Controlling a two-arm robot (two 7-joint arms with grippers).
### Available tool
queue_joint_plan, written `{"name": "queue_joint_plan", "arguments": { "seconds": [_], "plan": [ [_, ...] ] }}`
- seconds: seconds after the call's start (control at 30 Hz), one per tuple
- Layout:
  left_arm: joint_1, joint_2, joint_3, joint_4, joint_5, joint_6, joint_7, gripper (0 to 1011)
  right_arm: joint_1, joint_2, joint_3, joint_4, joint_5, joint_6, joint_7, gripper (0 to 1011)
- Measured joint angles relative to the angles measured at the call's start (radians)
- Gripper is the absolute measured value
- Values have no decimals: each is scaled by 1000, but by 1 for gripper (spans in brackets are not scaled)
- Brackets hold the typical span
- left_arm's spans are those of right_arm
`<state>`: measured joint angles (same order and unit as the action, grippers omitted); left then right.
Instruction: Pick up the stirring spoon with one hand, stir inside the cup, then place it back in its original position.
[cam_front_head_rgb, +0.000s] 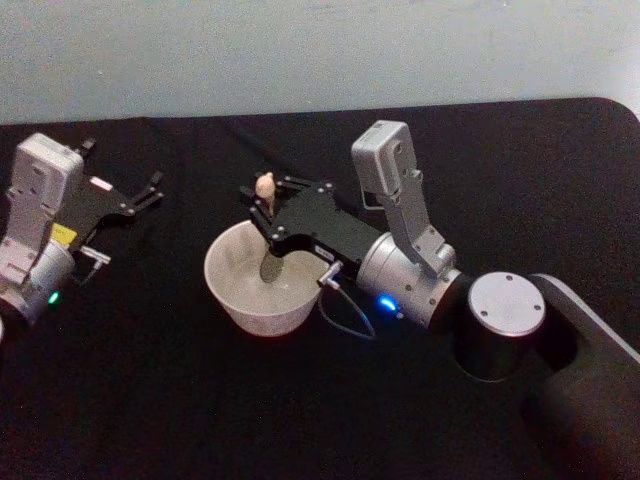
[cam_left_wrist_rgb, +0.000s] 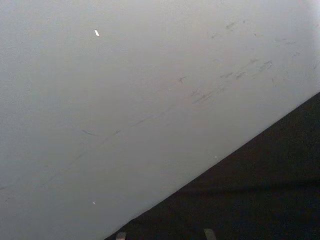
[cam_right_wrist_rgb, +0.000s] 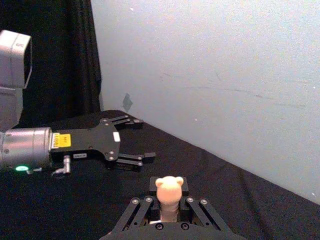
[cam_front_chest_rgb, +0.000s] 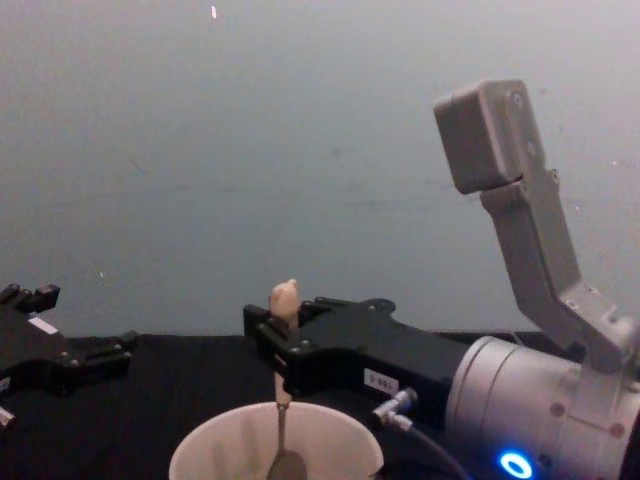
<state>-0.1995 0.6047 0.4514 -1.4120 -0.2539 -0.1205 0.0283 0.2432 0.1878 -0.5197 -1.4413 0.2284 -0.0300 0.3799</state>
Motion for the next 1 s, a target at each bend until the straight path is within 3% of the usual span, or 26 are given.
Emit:
{"name": "queue_joint_plan", "arguments": {
  "seconds": [0.43, 1.0],
  "plan": [
    [0, 0, 0, 0, 0, 0, 0, 1001, -16, 15, 30, -54, 16, 5, 5, 213],
    [0, 0, 0, 0, 0, 0, 0, 1002, -55, 72, 99, -270, 95, 56, -21, 213]
  ]
}}
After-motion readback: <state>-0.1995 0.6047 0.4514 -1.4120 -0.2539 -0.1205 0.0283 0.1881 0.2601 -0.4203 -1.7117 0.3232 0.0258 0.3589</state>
